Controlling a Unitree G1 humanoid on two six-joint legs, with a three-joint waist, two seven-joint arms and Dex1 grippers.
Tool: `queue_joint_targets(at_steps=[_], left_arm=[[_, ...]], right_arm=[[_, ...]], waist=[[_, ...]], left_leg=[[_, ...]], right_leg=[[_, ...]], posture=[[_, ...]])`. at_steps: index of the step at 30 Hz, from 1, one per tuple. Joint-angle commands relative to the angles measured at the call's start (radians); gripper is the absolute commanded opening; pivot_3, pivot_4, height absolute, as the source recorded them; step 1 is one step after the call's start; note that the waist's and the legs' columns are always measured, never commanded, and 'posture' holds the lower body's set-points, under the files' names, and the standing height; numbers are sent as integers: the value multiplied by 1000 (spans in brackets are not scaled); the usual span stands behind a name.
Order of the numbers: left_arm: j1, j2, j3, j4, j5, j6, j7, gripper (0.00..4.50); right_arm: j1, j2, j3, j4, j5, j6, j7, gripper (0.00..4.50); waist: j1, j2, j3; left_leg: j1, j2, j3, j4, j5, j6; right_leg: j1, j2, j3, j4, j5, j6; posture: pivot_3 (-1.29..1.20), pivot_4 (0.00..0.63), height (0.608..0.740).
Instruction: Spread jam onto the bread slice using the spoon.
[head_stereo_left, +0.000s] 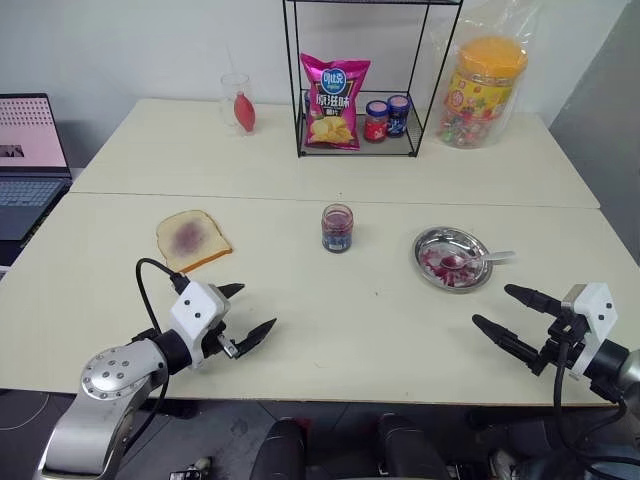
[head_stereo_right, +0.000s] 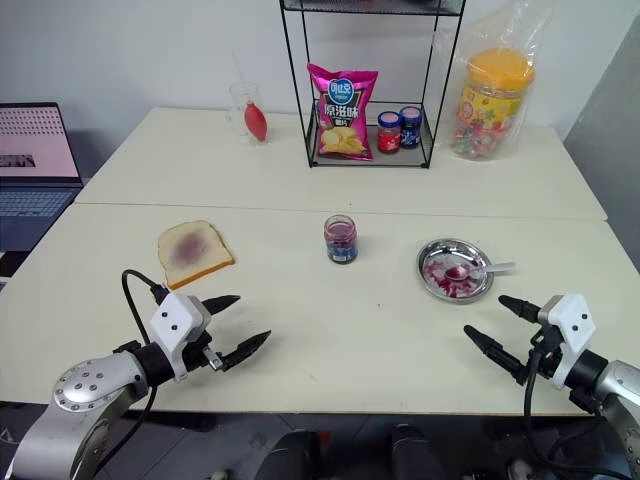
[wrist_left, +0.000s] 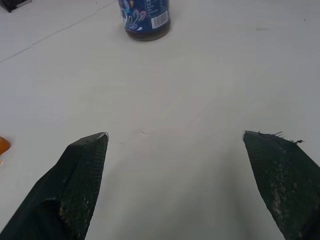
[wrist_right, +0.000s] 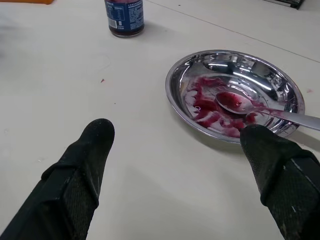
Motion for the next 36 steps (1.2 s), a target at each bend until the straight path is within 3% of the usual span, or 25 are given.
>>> queue_joint_targets(at_steps=[1, 3, 6, 13, 19, 25, 34, 36], left_arm=[[-30, -26, 13, -1, 24, -76, 36, 4500], [-37, -40, 24, 12, 36, -94, 60, 4500], [-101, -105, 140, 81, -12, -4, 203, 4500], [-343, -189, 364, 329, -113, 175, 475, 4500], [-468, -184, 396, 483, -123, 214, 556, 4500], [-629, -163, 391, 678, -145, 372, 622, 4500], [-752, -219, 393, 747, -180, 510, 701, 4500], [-764, -228, 415, 759, -191, 545, 734, 4136]], right_arm=[[-3, -2, 4, -48, 14, -17, 16, 4448], [-7, -4, 13, -52, 4, -25, 15, 4448], [-62, -7, 53, -80, 5, 10, -19, 4448], [-340, -5, 251, -109, 44, 197, -77, 4448], [-535, 10, 363, -83, 34, 293, -107, 4448], [-701, 54, 459, -37, 15, 303, -88, 4448], [-730, 42, 481, -40, 2, 309, -47, 4448], [-730, 38, 477, -44, 5, 312, -44, 4500]], waist=[[0, 0, 0], [1, 0, 0], [-1, 0, 0], [-1, 0, 0], [1, -2, 0], [1, -3, 0], [1, -4, 0], [-1, -4, 0]], left_leg=[[0, 0, 0, 0, 0, 0], [0, 0, 0, 0, 0, 0], [0, 0, 0, 0, 0, 0], [0, 1, -1, 2, 0, 0], [-1, -1, -1, 2, 0, 0], [-2, -1, -2, 1, 0, -1], [-2, -2, -3, 2, 0, -1], [-2, -1, -3, 2, 0, -1]], right_leg=[[0, 0, 0, 0, 0, 0], [0, 0, 0, 0, 0, 0], [0, 0, 0, 0, 0, 0], [-1, 1, -2, 3, 4, 6], [-1, 0, -2, 1, 5, 9], [-2, 0, -3, 2, 5, 9], [-2, 0, -3, 2, 6, 9], [-2, 0, -3, 3, 6, 9]], posture=[[0, 150, 740], [0, 150, 740], [0, 150, 740], [0, 150, 740], [0, 150, 740], [0, 150, 740], [0, 150, 740], [0, 150, 740]])
